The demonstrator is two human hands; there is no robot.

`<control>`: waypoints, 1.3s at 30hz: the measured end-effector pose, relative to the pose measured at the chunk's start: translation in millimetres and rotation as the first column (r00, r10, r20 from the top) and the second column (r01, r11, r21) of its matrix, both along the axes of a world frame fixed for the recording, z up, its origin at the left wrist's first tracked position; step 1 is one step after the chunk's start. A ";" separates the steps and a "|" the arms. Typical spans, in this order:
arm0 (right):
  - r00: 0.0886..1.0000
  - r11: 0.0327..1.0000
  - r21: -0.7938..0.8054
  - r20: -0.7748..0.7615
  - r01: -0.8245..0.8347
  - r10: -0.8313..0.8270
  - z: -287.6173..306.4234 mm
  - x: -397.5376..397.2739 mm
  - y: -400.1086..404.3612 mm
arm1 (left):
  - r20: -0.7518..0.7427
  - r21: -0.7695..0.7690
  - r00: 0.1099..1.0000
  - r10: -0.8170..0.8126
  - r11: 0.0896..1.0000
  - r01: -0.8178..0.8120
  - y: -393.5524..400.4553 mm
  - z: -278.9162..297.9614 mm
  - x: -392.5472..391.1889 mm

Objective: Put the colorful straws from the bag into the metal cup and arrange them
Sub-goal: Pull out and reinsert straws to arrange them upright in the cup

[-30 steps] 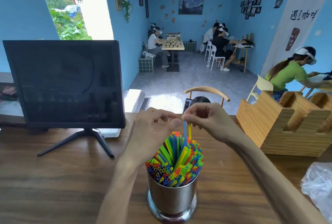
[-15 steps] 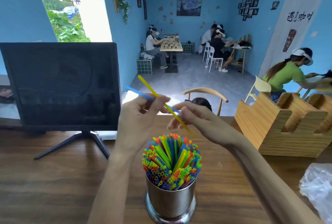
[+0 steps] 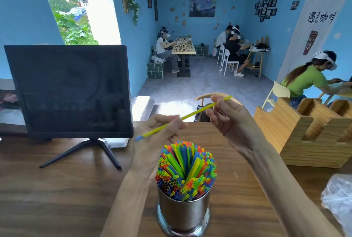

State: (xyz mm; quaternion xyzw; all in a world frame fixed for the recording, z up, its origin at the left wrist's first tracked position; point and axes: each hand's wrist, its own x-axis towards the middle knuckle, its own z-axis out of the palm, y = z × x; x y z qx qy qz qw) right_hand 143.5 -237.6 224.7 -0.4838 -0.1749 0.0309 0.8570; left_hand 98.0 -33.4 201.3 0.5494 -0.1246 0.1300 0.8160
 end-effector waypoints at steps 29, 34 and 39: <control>0.951 0.567 -0.823 0.195 0.027 0.239 -36.5 -0.5 -28.8 | 0.009 0.805 0.999 -0.043 0.593 0.018 21.4 -22.5 9.3; 0.918 0.455 -0.876 0.037 -0.160 0.394 -54.1 -0.2 -30.0 | 0.036 0.822 0.999 -0.035 0.570 -0.010 16.1 -27.4 12.8; 0.961 0.674 -0.704 -0.044 -0.225 0.274 -74.7 -4.2 -12.1 | 0.003 0.773 1.000 0.001 0.634 -0.003 14.2 -30.2 11.4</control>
